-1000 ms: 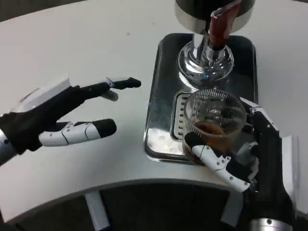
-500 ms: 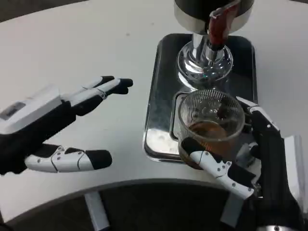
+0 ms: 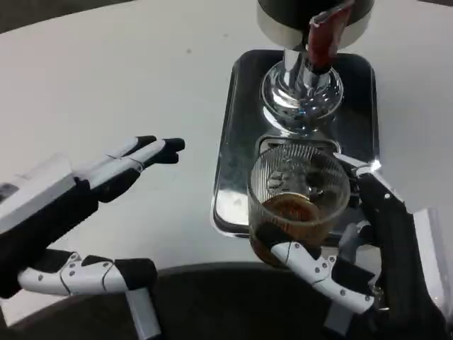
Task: Grasp the cup under the faucet to collect the drink, then remove the cup.
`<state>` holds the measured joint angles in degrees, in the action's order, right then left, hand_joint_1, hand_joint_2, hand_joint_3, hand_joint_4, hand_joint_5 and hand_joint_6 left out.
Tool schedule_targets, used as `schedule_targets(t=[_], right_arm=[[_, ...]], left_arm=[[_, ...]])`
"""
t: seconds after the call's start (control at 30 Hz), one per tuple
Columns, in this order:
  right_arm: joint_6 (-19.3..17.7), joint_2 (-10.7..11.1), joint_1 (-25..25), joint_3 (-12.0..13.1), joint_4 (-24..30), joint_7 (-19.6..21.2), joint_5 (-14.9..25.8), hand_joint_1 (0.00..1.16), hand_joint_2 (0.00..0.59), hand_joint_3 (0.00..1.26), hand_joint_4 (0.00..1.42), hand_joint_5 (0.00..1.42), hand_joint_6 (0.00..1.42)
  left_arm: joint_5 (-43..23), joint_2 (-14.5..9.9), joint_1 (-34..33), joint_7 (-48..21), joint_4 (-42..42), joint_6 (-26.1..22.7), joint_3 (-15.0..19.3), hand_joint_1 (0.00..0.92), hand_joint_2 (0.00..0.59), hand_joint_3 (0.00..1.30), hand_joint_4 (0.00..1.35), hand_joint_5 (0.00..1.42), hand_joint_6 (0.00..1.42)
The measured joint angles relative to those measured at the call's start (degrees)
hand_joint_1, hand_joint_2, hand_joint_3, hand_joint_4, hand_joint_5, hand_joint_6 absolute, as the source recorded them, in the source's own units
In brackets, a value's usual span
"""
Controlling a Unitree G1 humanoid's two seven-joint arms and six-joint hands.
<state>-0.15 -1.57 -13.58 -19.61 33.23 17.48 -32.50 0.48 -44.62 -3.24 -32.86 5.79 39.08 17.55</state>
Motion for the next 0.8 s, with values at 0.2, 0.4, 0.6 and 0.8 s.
schedule_targets(t=[0.2,0.4,0.6,0.8], right_arm=[[-0.16,0.63,-1.81,-0.21,2.41,-1.00,0.01,0.81,0.218,0.77,0.87,1.03,1.28],[-1.22,2.17,-5.19,-0.59,5.66,-2.94,0.33,0.81,0.218,0.77,0.87,1.03,1.28],[-1.81,2.64,-7.21,-0.28,7.14,-4.11,0.46,0.81,0.218,0.77,0.87,1.03,1.28],[-2.89,2.77,-8.44,0.40,7.75,-4.77,0.86,0.81,0.218,0.78,0.87,1.04,1.28]], left_arm=[[-0.09,0.25,3.97,0.10,5.28,-1.86,1.73,0.000,0.098,0.03,0.00,0.00,0.12],[-0.42,0.83,7.79,0.44,10.45,-3.33,2.99,0.000,0.098,0.03,0.00,0.00,0.11],[-0.39,1.96,10.38,0.67,13.62,-3.87,4.36,0.000,0.098,0.03,0.00,0.00,0.11],[0.02,2.63,12.05,0.74,15.87,-3.97,4.53,0.000,0.098,0.03,0.00,0.00,0.11]])
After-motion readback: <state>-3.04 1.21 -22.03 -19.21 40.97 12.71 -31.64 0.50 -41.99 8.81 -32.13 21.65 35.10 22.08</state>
